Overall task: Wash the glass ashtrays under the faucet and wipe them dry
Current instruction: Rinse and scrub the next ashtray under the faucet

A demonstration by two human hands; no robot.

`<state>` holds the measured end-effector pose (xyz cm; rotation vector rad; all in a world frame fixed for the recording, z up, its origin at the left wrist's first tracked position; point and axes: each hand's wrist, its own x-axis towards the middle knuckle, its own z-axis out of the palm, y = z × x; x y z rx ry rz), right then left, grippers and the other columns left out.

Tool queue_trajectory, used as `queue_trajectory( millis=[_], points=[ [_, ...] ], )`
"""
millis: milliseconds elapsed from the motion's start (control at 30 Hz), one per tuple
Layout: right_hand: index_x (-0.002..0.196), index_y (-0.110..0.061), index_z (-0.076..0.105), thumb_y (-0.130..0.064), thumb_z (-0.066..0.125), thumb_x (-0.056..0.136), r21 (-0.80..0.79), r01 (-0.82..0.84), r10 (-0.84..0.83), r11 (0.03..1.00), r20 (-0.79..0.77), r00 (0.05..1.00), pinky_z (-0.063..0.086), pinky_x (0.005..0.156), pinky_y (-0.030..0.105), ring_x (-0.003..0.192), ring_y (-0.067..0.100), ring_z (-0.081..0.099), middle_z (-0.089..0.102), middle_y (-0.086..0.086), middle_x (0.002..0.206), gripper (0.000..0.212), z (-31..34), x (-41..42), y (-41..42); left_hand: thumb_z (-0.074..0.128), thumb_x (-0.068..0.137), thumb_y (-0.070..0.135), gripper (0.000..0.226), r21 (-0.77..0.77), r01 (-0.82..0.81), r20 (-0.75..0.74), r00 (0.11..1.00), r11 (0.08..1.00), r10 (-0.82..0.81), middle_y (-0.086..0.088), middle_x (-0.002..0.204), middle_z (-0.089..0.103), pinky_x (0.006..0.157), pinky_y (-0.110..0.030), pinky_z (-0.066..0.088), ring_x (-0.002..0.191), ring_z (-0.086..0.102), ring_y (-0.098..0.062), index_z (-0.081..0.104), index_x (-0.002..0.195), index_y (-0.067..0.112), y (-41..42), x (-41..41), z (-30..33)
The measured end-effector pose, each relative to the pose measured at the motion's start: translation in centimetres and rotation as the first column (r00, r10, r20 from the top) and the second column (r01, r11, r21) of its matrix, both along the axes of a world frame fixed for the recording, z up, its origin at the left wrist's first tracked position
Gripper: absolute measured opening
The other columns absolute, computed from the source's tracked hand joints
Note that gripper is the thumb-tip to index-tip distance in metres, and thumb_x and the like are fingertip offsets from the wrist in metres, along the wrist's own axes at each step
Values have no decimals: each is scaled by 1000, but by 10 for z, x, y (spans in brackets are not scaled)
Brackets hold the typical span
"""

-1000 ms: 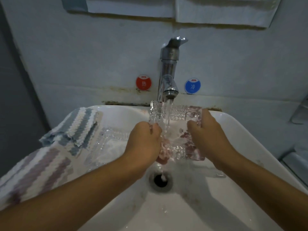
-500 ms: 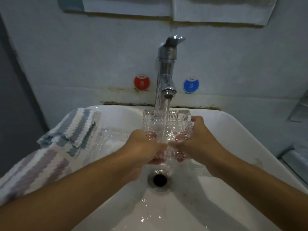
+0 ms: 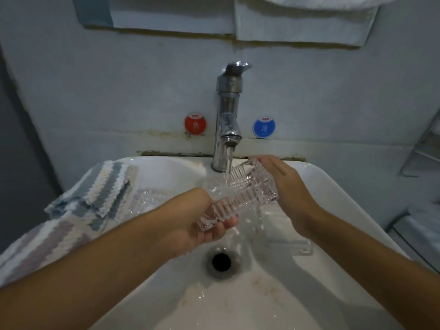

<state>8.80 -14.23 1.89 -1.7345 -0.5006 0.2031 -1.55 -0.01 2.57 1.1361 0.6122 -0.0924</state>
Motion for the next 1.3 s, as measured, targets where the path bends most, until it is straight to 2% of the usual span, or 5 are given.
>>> queue_trajectory(
  millis=[333, 533, 667, 867, 1300],
  points=[
    [93, -5, 58, -34, 49, 101, 323, 94, -16, 942, -236, 972, 56, 95, 52, 103, 44, 68, 68, 28, 101, 31, 6, -6, 4, 26, 100, 8, 38, -201, 149, -48, 986, 968, -162, -19, 77, 66, 28, -16, 38, 36, 49, -12, 62, 108, 1, -2, -2, 1],
    [66, -15, 51, -21, 60, 90, 488, 305, -32, 818, -491, 871, 49, 56, 25, 46, 14, 54, 52, 0, 57, 26, 17, -15, 0, 31, 100, 9, 32, -225, 335, 1, 939, 915, -343, -19, 69, 64, 34, -18, 46, 41, 56, -17, 59, 110, -4, -13, -6, 1],
    [75, -17, 52, -14, 56, 83, 445, 363, -64, 819, -557, 828, 44, 53, 24, 47, 16, 51, 53, 2, 61, 10, 21, -14, -2, 48, 98, 13, 26, 87, 420, 91, 900, 903, -427, -23, 95, 70, 74, -38, 61, 83, 68, -32, 68, 106, -2, -18, -6, -8],
    [72, -16, 47, -10, 48, 88, 208, 465, -276, 860, -577, 769, 34, 37, 18, 34, 9, 47, 48, -3, 45, 17, 26, -17, -9, 34, 104, 48, 49, 529, -9, 301, 937, 848, -177, 7, 82, 76, 75, -23, 48, 83, 72, -8, 70, 101, 15, -33, -11, -4],
    [89, -9, 59, -43, 57, 98, -39, 118, -123, 992, -429, 895, 42, 52, 28, 50, 14, 46, 56, 5, 68, 35, 17, -21, 0, 30, 96, 63, 59, 308, -233, 268, 952, 923, 151, 5, 62, 72, 67, -31, 53, 64, 66, -10, 67, 88, 17, -26, -2, -15]
  ],
)
